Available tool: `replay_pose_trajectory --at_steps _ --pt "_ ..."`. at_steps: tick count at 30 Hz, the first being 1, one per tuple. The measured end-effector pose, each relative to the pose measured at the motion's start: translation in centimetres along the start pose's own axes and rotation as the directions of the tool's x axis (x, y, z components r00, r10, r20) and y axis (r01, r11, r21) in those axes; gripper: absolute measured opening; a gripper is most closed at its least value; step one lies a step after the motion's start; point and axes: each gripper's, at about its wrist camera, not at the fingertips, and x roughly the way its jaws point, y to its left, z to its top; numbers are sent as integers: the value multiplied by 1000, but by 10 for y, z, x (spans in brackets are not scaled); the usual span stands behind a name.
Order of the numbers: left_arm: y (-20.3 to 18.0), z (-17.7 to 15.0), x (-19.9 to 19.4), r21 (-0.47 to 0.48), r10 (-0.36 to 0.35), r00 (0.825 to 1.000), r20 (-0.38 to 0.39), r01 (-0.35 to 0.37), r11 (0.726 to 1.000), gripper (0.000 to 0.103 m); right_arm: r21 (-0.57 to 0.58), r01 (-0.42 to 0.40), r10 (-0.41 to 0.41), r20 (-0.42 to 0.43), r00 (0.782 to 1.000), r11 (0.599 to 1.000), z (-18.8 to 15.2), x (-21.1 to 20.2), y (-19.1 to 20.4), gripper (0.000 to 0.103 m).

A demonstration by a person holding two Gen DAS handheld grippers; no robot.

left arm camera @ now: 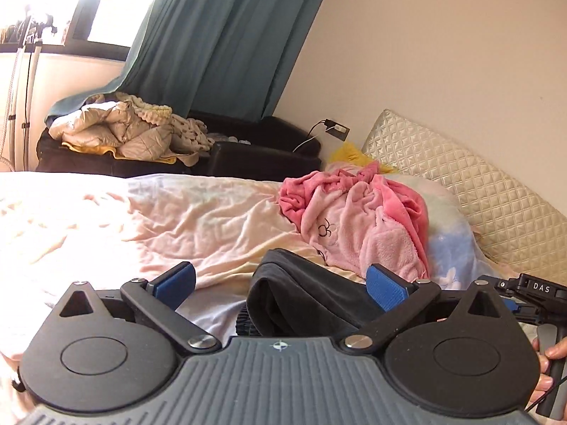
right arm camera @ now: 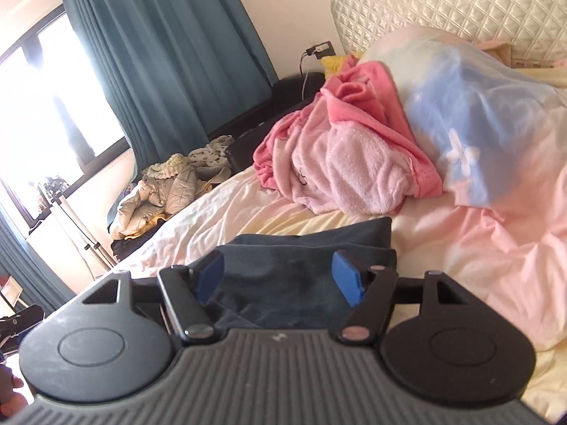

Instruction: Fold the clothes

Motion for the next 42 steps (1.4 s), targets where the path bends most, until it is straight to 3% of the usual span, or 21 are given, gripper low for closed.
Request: replay_pose_trajectory --at_steps 5,9,12,16,19,23,25,28,32,36,42 --pt "34 25 -82 52 74 994 77 -78 996 103 -101 -75 77 16 997 992 10 -41 75 69" --pt "65 35 -147 134 154 979 131 -172 976 103 -161 -155 162 32 986 975 2 -68 134 69" --pt "93 33 -192 167 222 959 177 -252 953 103 -224 -219 231 28 973 950 -17 -86 183 70" --pt "131 22 -233 102 304 931 202 -328 939 103 -271 -307 319 2 948 912 -45 -92 236 70" --pt "148 4 -252 89 363 898 247 -394 915 103 -323 -344 360 -10 933 882 -70 -89 272 70" --pt "168 -25 -259 31 428 861 273 -453 891 103 -396 -359 387 -8 922 845 -110 -79 305 70" --pt "175 -44 -260 -18 467 833 298 -484 875 103 -420 -367 401 -8 916 830 -125 -73 318 70" --pt "184 -72 -255 -86 506 813 290 -504 859 103 -475 -380 438 13 899 794 -150 -63 332 70" --pt "178 -75 -246 -36 530 799 285 -543 839 103 -508 -409 480 9 877 758 -178 -42 337 71" --pt "172 -78 -245 -8 544 784 299 -568 823 103 -483 -423 484 1 875 767 -202 -18 326 71" --pt "172 -78 -233 -8 559 780 282 -581 814 103 -459 -410 447 -30 894 788 -230 4 309 71"
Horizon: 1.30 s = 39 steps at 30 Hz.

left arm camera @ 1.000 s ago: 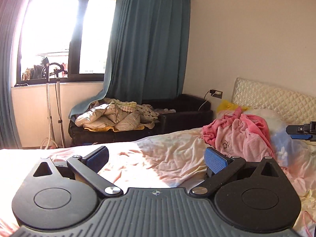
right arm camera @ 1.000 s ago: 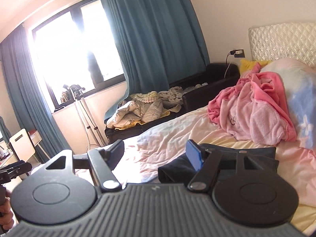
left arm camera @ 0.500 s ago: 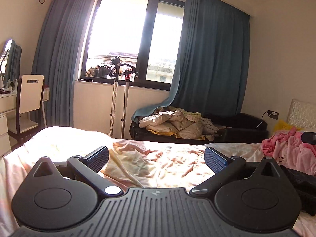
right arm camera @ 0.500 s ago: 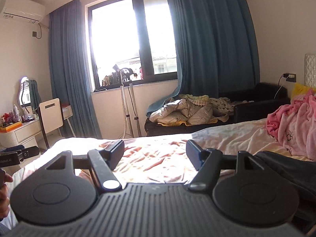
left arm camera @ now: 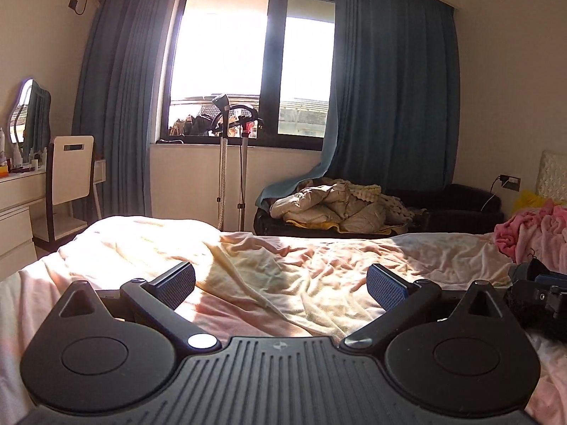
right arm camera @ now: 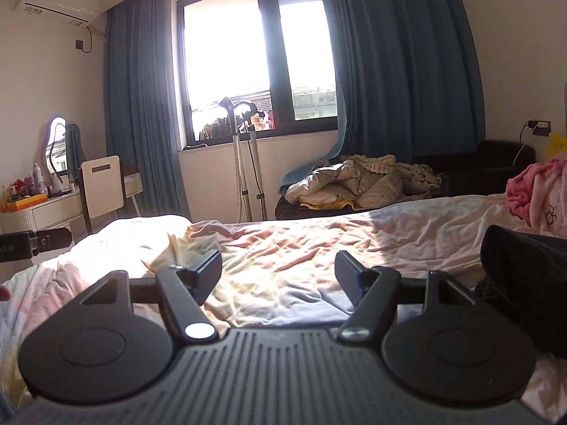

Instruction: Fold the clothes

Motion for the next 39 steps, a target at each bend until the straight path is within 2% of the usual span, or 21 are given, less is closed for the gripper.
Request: replay_pose_trajectory --at_steps 4,8,11,23,39 --pt "-8 -2 5 23 -6 1000 -21 6 1000 103 -8 -2 2 -34 999 1000 -11 12 4 71" --pt "-19 -7 0 60 -22 999 -24 24 998 103 0 -11 11 -26 1000 1000 -16 15 10 71" --pt "-22 -9 1 75 -31 999 -15 32 997 103 -1 -2 2 -24 1000 1000 -20 16 13 76" --pt "-15 -8 3 34 -37 999 -35 38 999 103 0 17 -17 -24 1000 1000 -25 19 11 78" --pt "-21 -9 2 64 -30 999 -23 32 997 103 -1 12 -12 -18 1000 1000 -25 18 12 84"
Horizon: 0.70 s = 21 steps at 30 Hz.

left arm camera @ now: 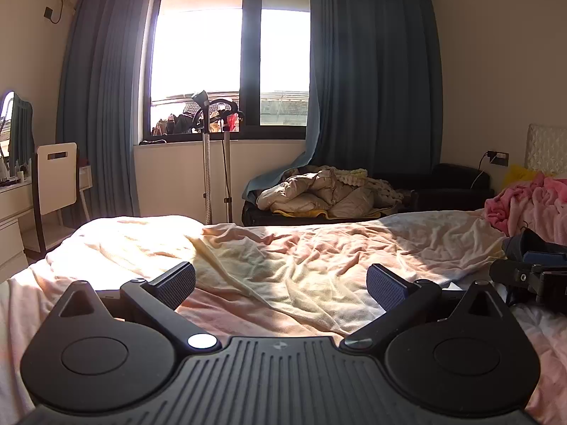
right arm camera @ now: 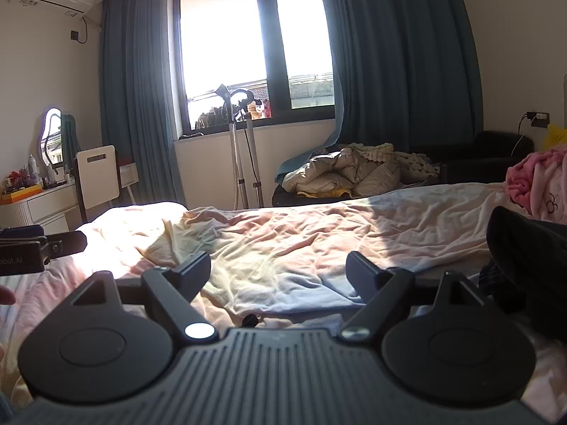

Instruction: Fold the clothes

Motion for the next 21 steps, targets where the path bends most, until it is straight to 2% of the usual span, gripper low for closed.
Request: replay_pose_trajectory --at_steps 7,11,21 --pt "-1 -1 -1 -8 -7 1000 11 7 1000 103 -7 11 -11 -5 1000 1000 0 1 0 88" --pt "-1 -2 0 -18 -24 1000 -2 24 1000 103 -4 24 -24 -15 1000 1000 -1 4 -1 88" --pt "2 -1 -1 -33 -13 1000 2 13 999 103 -10 23 -23 -6 1000 1000 -1 3 0 88"
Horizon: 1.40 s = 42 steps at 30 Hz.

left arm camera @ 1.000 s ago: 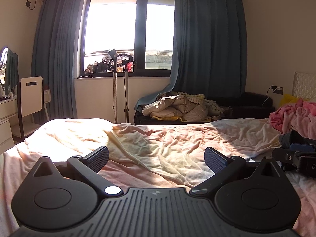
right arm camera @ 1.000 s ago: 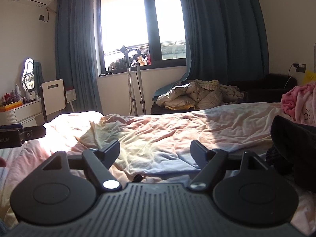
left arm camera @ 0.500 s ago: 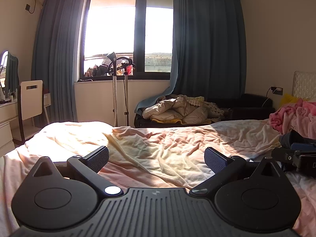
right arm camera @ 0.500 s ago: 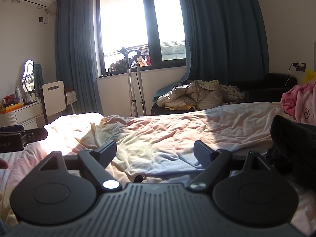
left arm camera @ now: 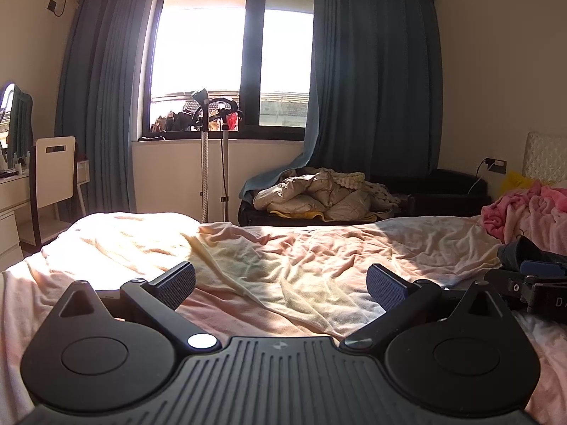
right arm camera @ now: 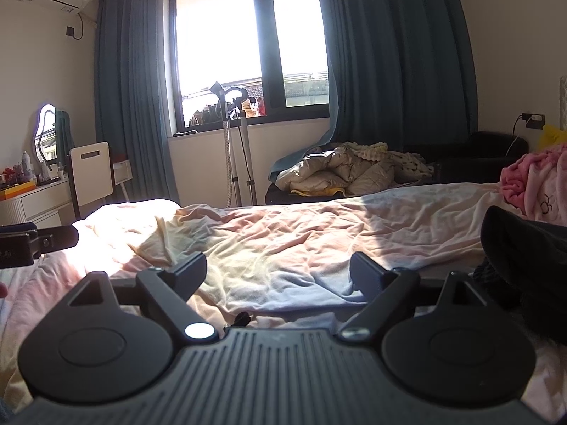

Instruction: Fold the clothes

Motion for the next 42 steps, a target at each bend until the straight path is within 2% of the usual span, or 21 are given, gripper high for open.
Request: replay_pose_trajectory --at_steps 11,13,14,20,42 --pt "-3 0 -1 -2 7 1000 6 -7 1000 103 -2 1 -1 5 1000 1000 -2 -1 -1 93" --pt "-3 0 -1 -1 11 1000 8 -11 1000 103 -1 0 0 7 1000 1000 -2 -1 0 102" --pt "-3 0 -1 -4 13 1000 6 -13 1000 103 -2 -1 1 10 1000 1000 -2 -1 0 103" --pt "-3 -2 3 -20 13 1000 -15 -13 1000 103 -25 17 -17 17 1000 1000 -3 2 2 103" --pt "-3 -1 2 -18 54 999 1 -54 998 103 -22 5 -5 5 1000 1000 -5 12 3 103"
